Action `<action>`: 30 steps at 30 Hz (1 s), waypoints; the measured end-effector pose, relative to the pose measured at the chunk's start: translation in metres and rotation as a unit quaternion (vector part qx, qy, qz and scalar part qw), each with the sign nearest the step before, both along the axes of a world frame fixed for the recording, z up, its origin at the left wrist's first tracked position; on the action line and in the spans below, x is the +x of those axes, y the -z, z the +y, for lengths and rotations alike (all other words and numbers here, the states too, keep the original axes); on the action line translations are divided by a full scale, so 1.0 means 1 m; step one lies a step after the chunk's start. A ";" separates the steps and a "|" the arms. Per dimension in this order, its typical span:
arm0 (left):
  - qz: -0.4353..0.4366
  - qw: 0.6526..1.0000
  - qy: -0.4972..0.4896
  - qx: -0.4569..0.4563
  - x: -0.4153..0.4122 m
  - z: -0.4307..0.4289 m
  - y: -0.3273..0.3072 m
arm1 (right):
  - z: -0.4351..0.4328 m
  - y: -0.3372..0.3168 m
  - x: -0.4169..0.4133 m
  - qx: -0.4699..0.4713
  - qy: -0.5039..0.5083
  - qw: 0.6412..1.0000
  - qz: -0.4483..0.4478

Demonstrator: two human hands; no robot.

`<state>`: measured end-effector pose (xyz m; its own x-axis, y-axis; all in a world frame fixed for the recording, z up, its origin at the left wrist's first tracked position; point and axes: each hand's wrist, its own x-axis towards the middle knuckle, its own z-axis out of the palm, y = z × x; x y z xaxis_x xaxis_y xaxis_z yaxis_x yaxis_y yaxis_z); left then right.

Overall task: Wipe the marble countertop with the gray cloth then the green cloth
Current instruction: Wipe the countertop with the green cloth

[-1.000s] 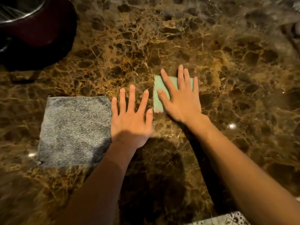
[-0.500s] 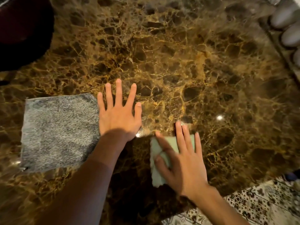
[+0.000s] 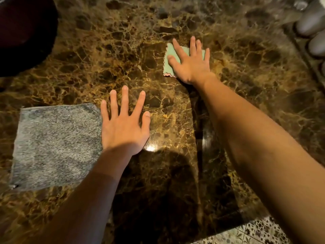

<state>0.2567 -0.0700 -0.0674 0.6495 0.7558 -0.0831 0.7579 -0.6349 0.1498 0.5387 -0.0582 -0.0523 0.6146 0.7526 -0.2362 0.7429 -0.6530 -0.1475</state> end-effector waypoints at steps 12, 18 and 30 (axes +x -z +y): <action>0.013 1.000 0.002 0.004 0.002 0.002 -0.001 | -0.256 -0.001 -0.184 0.027 -0.063 0.997 -0.019; 0.017 1.000 -0.001 -0.013 0.003 0.003 -0.002 | -0.322 -0.002 -0.235 0.018 -0.053 0.998 0.011; 0.017 1.000 -0.005 -0.005 0.004 0.003 0.001 | -0.109 0.004 -0.029 0.016 -0.004 1.000 -0.022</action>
